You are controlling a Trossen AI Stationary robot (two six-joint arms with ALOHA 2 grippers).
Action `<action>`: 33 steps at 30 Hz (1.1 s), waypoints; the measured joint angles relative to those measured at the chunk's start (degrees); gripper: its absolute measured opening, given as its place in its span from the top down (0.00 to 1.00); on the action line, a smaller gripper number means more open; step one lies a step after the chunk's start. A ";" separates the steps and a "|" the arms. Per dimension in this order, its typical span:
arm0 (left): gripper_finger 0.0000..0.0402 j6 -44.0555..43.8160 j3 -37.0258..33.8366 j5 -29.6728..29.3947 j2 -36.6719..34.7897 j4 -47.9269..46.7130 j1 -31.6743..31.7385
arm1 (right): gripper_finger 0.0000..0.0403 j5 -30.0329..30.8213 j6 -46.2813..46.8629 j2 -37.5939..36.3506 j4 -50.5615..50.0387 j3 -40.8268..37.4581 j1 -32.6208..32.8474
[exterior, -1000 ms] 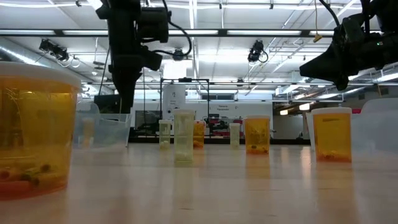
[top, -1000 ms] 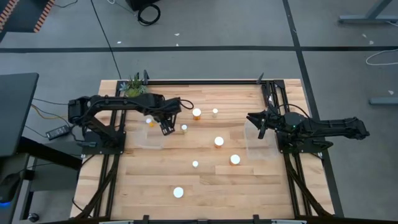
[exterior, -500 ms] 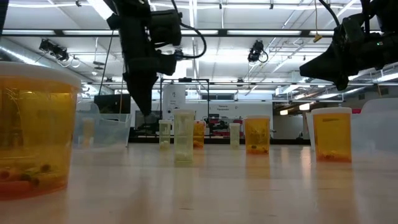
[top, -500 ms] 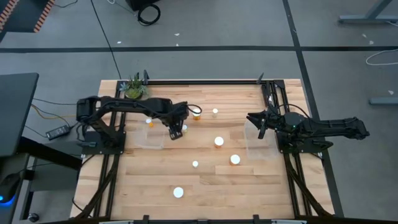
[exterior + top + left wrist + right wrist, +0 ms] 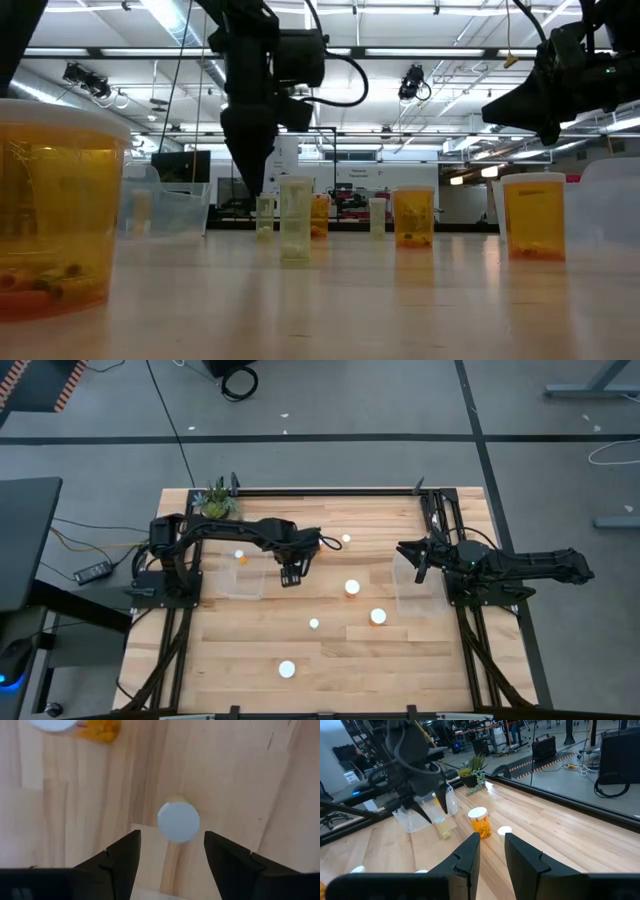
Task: Pick and place medicine bottles into bin by pill shape (circle, oval)
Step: Put the yellow pill bottle into the left transparent bin
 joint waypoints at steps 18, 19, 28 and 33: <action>0.58 1.89 -0.04 0.07 2.72 4.40 -0.11 | 0.76 0.00 0.00 0.04 -0.03 0.00 0.00; 0.60 1.89 -0.04 0.07 2.72 4.45 -0.11 | 0.76 0.02 0.00 0.04 -0.04 -0.01 -0.02; 0.69 1.76 -0.04 0.04 2.70 4.42 -0.11 | 0.76 0.02 0.00 0.07 -0.05 -0.01 0.00; 0.66 1.62 -0.07 0.02 -0.25 3.50 -0.11 | 0.76 0.02 0.00 0.07 -0.05 -0.01 0.00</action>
